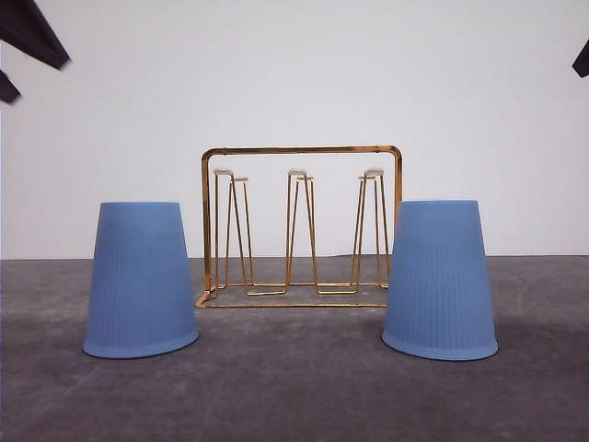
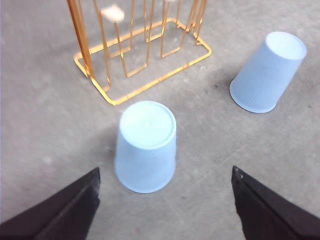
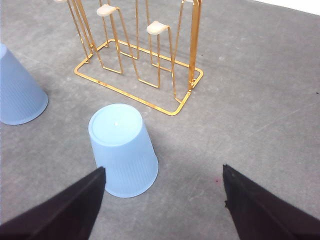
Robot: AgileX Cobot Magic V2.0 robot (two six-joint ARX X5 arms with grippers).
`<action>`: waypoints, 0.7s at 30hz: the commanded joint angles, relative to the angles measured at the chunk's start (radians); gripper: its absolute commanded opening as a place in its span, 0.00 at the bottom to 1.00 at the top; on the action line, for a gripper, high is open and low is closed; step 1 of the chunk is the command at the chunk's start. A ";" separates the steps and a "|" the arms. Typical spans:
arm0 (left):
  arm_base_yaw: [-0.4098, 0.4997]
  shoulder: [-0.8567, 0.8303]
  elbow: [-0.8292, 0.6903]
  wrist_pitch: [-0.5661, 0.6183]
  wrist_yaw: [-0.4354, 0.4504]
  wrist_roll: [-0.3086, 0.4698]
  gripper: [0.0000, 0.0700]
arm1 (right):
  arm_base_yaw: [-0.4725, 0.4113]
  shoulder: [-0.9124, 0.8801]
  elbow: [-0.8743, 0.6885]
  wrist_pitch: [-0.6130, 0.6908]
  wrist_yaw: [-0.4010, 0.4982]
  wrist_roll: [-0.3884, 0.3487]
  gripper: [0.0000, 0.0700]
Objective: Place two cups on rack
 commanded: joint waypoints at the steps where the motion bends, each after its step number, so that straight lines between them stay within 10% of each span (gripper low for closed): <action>1: -0.016 0.056 0.016 0.031 -0.002 -0.044 0.72 | 0.005 0.001 0.008 0.015 0.000 -0.008 0.68; 21: -0.111 0.563 0.016 0.374 -0.133 -0.076 0.74 | 0.005 0.002 0.008 0.026 0.000 -0.005 0.68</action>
